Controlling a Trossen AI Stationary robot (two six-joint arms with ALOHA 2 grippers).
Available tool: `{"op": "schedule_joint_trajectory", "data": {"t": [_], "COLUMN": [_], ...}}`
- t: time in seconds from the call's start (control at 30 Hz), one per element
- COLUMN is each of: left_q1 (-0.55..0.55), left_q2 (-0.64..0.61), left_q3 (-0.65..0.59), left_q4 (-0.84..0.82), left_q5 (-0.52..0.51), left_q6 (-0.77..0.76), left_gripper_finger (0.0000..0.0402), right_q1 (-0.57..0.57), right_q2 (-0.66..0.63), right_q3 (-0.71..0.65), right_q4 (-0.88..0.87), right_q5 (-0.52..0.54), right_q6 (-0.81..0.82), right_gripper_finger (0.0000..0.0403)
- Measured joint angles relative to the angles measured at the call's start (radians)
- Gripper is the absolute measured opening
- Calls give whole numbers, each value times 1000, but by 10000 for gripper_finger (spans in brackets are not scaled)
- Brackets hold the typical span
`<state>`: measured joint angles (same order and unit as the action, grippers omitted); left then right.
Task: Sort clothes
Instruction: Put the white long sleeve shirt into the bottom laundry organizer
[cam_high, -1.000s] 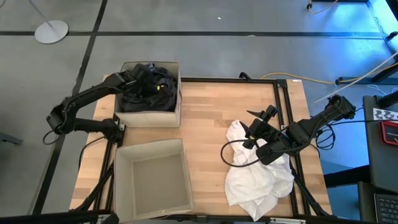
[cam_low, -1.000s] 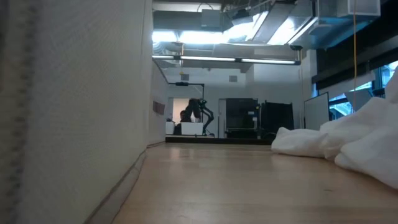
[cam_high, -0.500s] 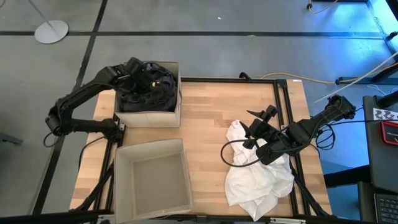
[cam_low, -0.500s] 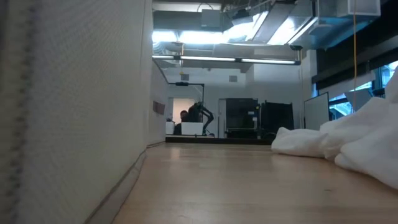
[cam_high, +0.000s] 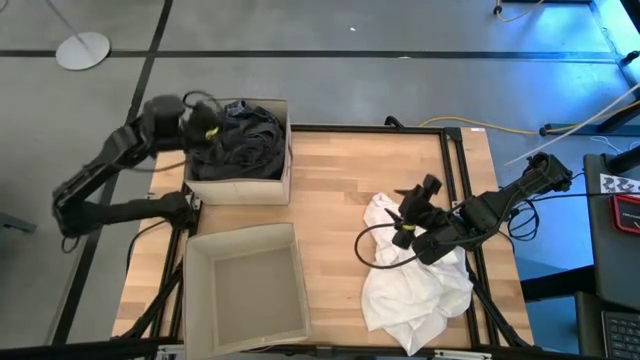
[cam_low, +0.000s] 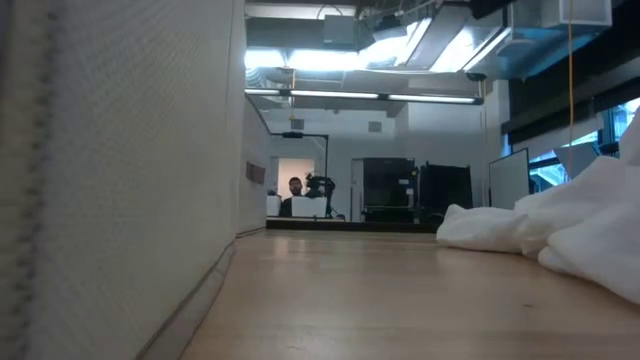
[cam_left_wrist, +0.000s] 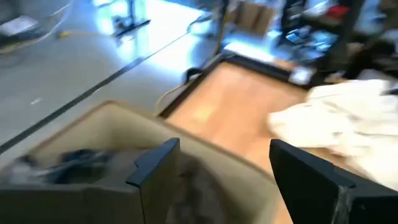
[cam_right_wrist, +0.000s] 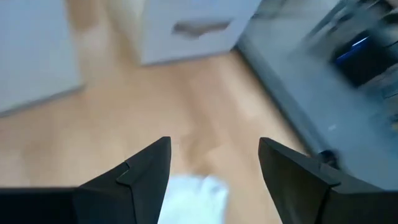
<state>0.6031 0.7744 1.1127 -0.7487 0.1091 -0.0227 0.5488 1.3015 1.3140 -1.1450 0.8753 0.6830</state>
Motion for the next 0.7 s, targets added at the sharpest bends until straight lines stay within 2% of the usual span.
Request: {"op": "schedule_joint_trajectory", "data": {"t": [0.17, 0.33, 0.43, 0.57, 0.7], "left_q1": [-130, -211, -234, -243, -243], "left_q2": [-120, -167, -168, -152, -138], "left_q3": [-156, -255, -284, -291, -292], "left_q4": [105, 145, 159, 164, 166], "left_q5": [1, -7, -22, -52, -55], "left_q6": [-83, -129, -134, -127, -123], "left_gripper_finger": [238, 238, 238, 237, 237], "right_q1": [0, 1, 1, 1, 0], "right_q2": [17, 18, 19, 19, 19], "right_q3": [-34, -183, -279, -387, -452], "right_q4": [43, 205, 260, 212, 200], "right_q5": [-299, -540, -637, -686, -761], "right_q6": [2, 25, 93, 235, 293], "right_gripper_finger": [245, 245, 245, 245, 245]}}
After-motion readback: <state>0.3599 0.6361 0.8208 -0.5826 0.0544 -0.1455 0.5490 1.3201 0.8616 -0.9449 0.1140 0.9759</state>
